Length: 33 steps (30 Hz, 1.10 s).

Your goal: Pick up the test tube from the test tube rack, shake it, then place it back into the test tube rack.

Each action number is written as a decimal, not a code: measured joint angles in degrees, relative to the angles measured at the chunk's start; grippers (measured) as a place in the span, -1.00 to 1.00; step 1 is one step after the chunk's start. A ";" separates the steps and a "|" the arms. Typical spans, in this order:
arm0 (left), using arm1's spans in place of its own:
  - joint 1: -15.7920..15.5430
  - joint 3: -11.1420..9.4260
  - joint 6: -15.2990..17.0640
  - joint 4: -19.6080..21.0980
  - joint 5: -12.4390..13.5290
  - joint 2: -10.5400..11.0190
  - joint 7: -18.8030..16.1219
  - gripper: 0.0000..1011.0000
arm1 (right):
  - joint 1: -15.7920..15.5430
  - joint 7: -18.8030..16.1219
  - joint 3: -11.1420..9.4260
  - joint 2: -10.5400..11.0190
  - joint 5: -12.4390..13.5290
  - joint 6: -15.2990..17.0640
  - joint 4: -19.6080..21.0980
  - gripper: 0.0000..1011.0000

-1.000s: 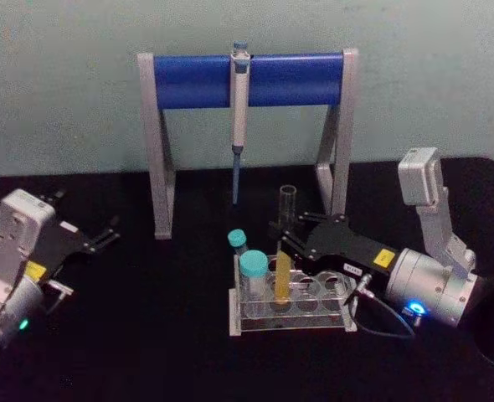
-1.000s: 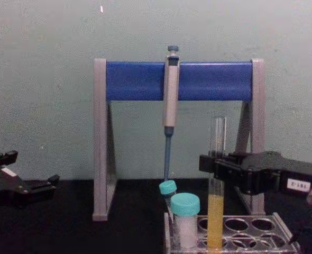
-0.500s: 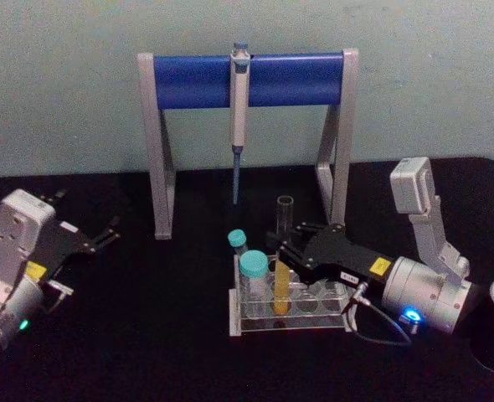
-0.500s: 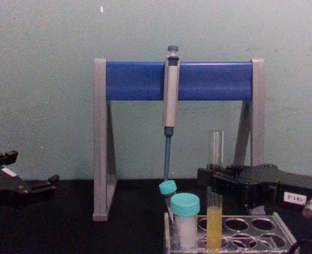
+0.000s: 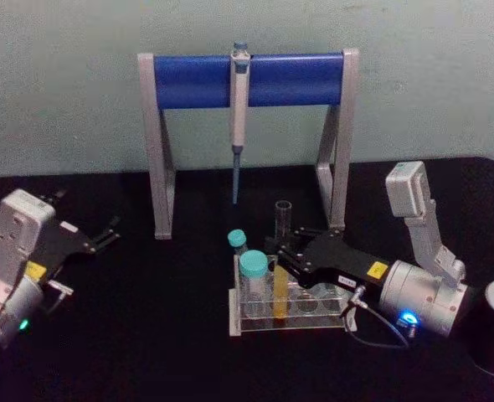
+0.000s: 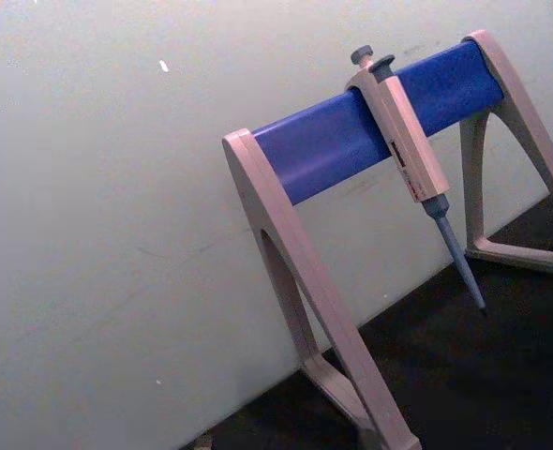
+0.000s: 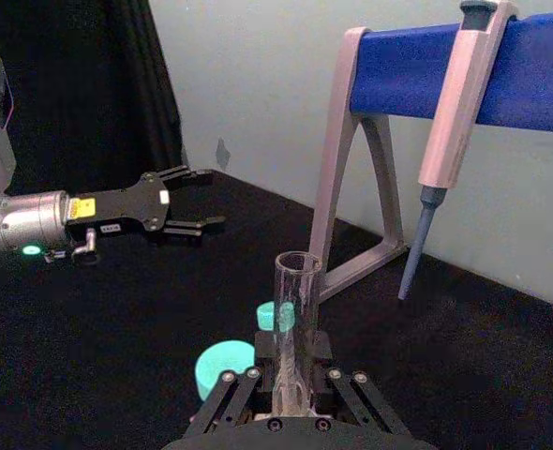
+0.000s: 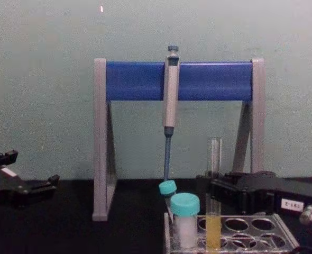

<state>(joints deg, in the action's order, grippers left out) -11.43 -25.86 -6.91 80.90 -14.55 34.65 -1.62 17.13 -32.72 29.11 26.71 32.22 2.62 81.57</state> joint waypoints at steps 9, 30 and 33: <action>0.00 0.00 0.00 0.00 0.00 0.00 0.00 0.98 | 0.19 -0.10 0.14 -0.32 -0.01 0.19 -0.63 -0.54; 0.00 0.00 0.00 0.00 0.00 0.00 0.00 0.98 | 0.34 0.08 0.23 -0.45 -0.28 0.21 -0.95 -0.51; 0.00 0.00 0.00 0.00 0.00 0.00 0.00 0.98 | 0.34 0.08 0.22 -0.45 -0.29 0.21 -0.95 -0.35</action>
<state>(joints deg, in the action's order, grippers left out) -11.43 -25.86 -6.91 80.90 -14.55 34.65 -1.62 17.47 -32.64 29.33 26.25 31.93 2.83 80.62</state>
